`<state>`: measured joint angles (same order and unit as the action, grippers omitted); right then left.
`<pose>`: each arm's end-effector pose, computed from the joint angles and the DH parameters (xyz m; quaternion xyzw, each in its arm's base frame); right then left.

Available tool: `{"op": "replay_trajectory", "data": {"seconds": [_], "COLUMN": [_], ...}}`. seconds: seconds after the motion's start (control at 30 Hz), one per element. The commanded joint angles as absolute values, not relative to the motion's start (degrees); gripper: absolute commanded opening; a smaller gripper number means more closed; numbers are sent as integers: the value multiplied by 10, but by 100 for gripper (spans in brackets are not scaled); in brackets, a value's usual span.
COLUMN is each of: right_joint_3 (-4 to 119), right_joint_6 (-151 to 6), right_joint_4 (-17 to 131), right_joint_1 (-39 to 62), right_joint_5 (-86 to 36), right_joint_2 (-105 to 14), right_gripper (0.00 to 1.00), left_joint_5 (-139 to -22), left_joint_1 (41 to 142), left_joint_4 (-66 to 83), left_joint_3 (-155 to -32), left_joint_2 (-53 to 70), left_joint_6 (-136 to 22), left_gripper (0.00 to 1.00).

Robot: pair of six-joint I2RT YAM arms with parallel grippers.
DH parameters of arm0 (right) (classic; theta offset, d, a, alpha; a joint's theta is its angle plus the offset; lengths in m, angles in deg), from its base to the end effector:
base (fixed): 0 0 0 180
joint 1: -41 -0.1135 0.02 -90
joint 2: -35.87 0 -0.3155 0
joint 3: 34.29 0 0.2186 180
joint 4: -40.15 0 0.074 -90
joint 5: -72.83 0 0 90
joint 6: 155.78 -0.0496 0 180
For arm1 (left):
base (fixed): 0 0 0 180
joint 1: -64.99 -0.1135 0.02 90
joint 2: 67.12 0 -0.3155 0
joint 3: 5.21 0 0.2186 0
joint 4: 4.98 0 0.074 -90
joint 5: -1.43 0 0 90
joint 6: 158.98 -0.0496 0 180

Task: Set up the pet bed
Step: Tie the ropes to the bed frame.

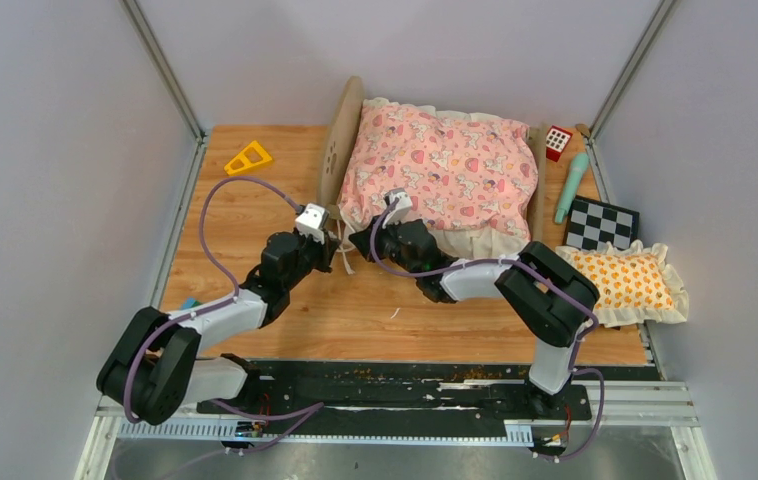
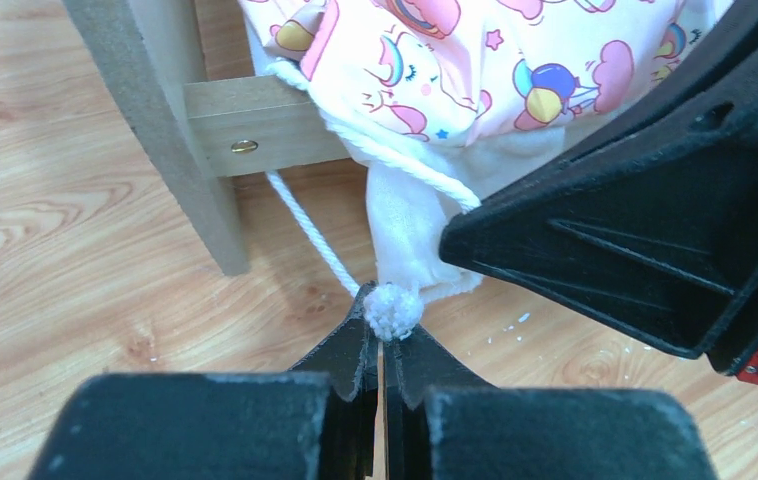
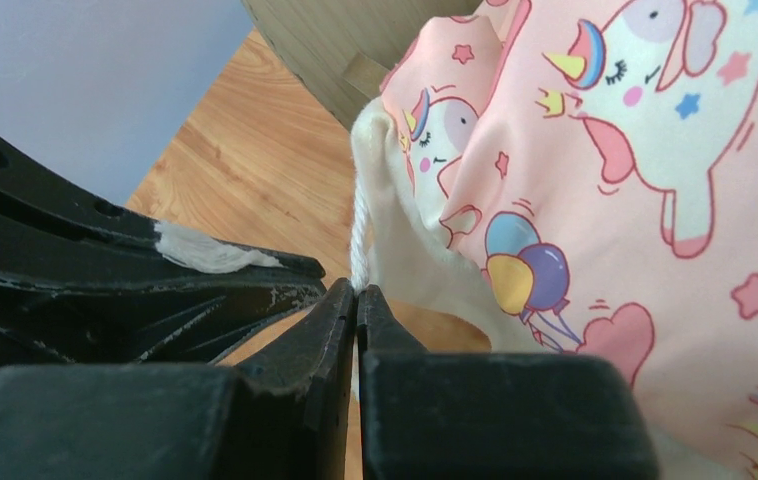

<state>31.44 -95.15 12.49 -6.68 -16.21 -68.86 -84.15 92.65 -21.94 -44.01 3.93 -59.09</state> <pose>0.2641 0.2888 0.2568 -0.1178 0.7645 0.3897 0.4999 0.1944 -0.1062 0.2627 0.1458 0.7812 -0.2242 0.5642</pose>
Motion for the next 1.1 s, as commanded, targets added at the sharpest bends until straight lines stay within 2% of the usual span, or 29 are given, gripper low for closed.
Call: {"op": "replay_trajectory", "data": {"seconds": [0.0, 0.23, 0.43, 1.07], "right_joint_3": [302, 296, 289, 272], "right_joint_6": [-964, -987, -1004, -1004], "right_joint_4": [97, 85, 69, 19], "right_joint_1": [-65, -63, -61, -54], "right_joint_5": [-163, -190, -195, -197], "right_joint_2": [-661, -656, -655, -637], "right_gripper": [0, 0, 0, 0], "left_joint_5": [-858, -815, -761, -738], "left_joint_1": [927, 928, 928, 928], "left_joint_4": [-258, -403, -470, -488], "left_joint_3": [-452, -407, -397, -428], "left_joint_2": [51, 86, 117, 189], "left_joint_6": [-608, -632, -635, -631], "left_gripper": [0, 0, 0, 0]}}
